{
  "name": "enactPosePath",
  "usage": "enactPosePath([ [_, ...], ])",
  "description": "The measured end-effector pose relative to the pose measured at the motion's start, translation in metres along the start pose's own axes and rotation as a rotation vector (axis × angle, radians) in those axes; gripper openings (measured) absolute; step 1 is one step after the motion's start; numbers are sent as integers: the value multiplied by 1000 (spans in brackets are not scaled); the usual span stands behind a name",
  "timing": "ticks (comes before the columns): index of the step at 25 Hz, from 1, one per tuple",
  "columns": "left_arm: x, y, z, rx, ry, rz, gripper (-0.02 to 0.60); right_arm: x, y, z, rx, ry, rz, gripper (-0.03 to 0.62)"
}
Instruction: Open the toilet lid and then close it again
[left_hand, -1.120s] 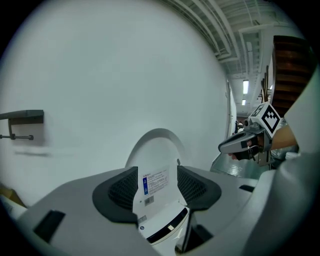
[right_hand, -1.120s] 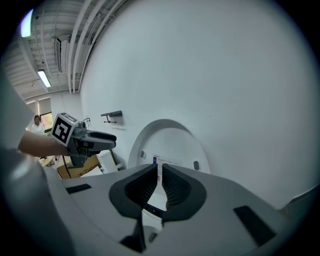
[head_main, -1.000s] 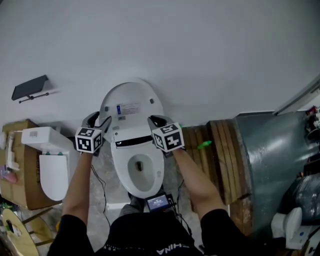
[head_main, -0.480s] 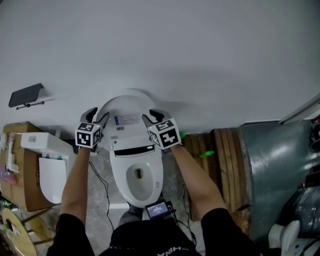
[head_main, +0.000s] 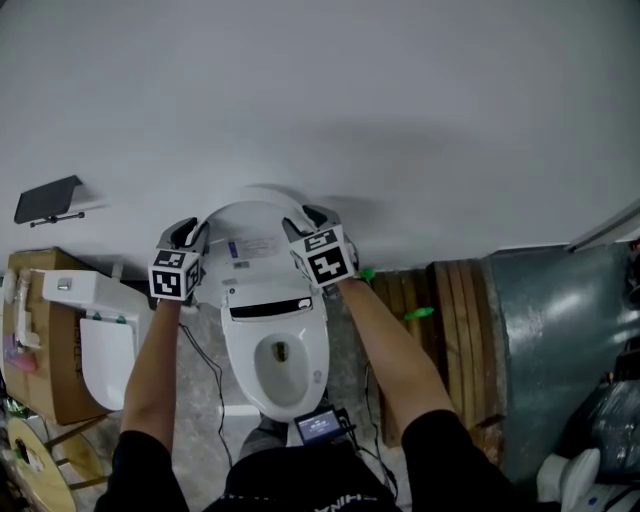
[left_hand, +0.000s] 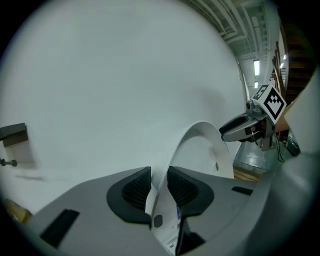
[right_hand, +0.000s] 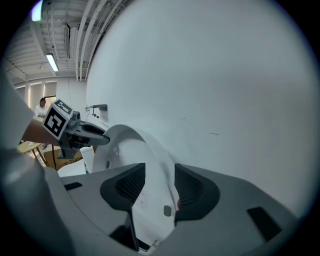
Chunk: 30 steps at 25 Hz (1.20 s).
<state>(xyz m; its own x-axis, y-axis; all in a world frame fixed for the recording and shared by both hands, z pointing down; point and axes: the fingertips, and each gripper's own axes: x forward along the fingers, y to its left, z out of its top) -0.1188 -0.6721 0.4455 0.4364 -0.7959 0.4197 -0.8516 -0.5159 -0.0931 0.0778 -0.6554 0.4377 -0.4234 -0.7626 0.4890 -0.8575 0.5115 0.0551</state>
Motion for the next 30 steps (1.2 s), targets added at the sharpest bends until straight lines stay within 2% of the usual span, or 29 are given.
enactPosePath([
  [4, 4, 2, 0, 23, 12, 9, 97, 17, -6, 1, -22, 20, -8, 170],
  [9, 3, 1, 0, 8, 3, 17, 95, 27, -10, 1, -19, 27, -25, 167],
  [11, 1, 0, -1, 10, 1, 23, 95, 25, -12, 0, -17, 16, -50, 120],
  [13, -2, -2, -1, 14, 2, 25, 95, 22, -12, 0, -16, 9, -62, 106],
  [23, -25, -19, -5, 31, 11, 18, 97, -1, 2, -8, -39, 10, -18, 106],
  [30, -59, -47, -6, 19, -45, 10, 105, -26, 16, -19, -69, 3, 29, 109],
])
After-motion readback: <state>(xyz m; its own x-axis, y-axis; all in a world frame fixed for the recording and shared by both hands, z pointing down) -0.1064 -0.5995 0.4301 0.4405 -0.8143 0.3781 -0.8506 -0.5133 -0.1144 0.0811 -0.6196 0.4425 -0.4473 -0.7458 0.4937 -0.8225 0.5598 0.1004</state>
